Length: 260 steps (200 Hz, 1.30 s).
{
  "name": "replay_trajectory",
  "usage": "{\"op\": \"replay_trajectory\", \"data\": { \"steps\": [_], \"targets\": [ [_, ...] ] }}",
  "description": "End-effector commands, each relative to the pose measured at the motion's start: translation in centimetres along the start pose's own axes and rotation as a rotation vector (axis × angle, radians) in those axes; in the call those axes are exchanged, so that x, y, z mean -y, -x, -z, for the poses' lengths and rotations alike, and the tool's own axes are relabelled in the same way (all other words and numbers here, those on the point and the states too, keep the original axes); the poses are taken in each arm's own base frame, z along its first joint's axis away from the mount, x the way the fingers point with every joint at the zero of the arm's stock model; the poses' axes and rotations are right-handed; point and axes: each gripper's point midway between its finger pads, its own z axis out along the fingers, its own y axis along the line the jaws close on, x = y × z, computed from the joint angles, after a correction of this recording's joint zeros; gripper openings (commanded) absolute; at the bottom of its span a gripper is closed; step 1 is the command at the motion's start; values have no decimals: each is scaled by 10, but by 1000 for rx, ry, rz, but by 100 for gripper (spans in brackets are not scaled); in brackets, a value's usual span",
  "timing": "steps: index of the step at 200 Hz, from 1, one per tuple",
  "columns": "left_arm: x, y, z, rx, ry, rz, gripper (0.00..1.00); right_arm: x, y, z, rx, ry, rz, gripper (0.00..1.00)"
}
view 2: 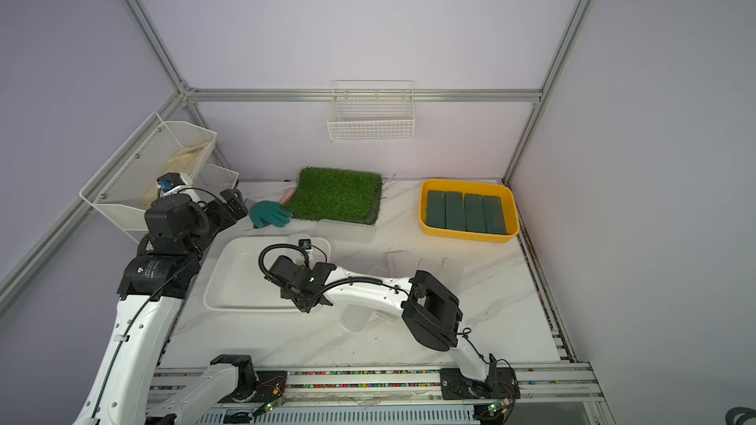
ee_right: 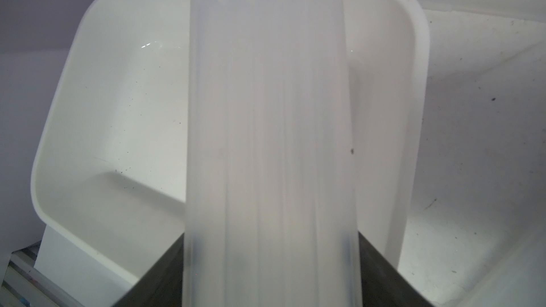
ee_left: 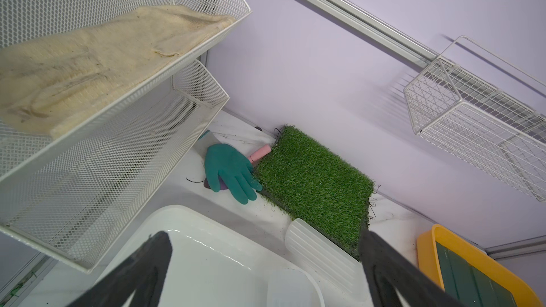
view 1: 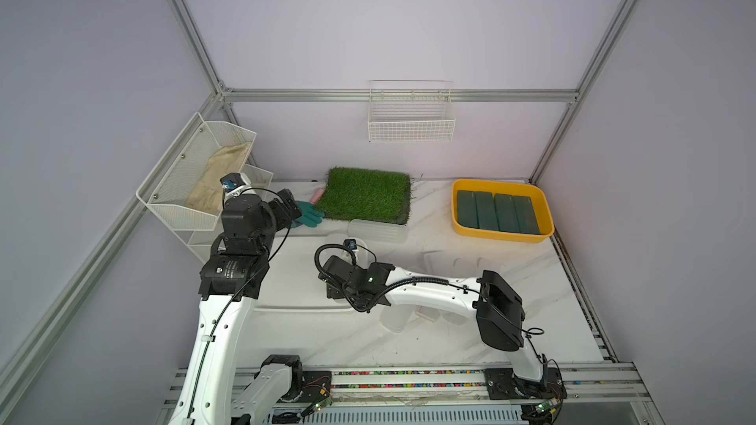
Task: Place the pencil cases by color into the storage box
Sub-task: Place the pencil case at the storage box.
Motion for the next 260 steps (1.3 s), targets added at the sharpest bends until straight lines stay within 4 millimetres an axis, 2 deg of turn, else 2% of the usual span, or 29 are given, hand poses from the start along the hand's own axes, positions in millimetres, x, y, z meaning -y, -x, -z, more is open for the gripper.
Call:
{"op": "replay_trajectory", "data": {
  "steps": [1,62,112,142,174,207,218,260],
  "targets": [
    [9,14,2,43,-42,3,100,3,4,-1,21,-56,-71,58],
    [11,6,-6,38,-66,15,100,11,-12,-28,-3,-158,-95,61],
    [13,5,-2,41,-93,50,100,26,-25,-46,-24,-259,-91,64],
    [12,3,4,46,-103,57,100,27,-31,-56,-37,-277,-93,66],
    [5,-2,7,49,-91,52,100,22,-30,-62,-50,-291,-73,78],
    [5,1,12,54,-102,53,100,11,-16,-54,-19,-265,-73,85],
    [5,2,13,54,-100,45,100,8,-7,-46,4,-255,-72,97],
    [7,6,17,50,-105,27,100,-7,29,-5,86,-179,-107,97]
  ]
}}
